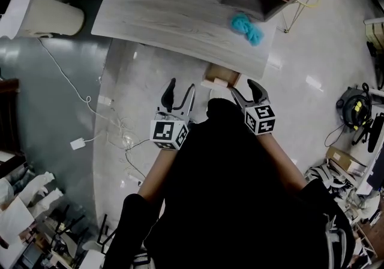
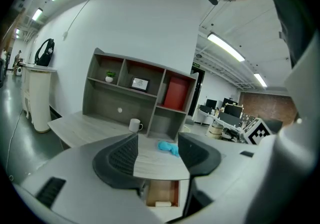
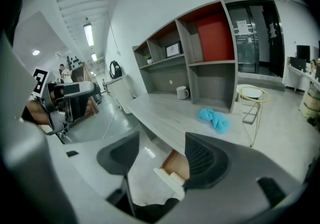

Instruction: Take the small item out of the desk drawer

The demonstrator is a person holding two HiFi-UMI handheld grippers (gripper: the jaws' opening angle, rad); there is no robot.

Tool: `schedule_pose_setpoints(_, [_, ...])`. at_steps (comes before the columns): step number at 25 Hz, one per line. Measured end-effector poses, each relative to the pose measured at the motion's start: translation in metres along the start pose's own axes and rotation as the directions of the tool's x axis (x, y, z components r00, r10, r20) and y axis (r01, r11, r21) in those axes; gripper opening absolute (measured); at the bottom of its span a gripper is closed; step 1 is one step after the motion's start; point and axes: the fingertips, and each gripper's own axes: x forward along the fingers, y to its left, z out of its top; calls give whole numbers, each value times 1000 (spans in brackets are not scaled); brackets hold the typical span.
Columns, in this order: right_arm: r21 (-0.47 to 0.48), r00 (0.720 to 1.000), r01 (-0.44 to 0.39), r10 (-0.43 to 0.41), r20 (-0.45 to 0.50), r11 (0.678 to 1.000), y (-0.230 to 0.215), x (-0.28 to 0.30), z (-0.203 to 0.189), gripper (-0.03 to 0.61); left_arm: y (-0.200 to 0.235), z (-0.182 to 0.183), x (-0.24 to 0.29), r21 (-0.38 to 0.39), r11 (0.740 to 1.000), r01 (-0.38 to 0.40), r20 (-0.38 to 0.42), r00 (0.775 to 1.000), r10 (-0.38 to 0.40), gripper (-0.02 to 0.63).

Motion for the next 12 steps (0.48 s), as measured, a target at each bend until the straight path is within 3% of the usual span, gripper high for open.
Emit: schedule_pose_setpoints(12, [-13,988,-100,98,-116,995,-28,44,-26,276,-5,-12,41,-7,999,-47,-33,998,46,227])
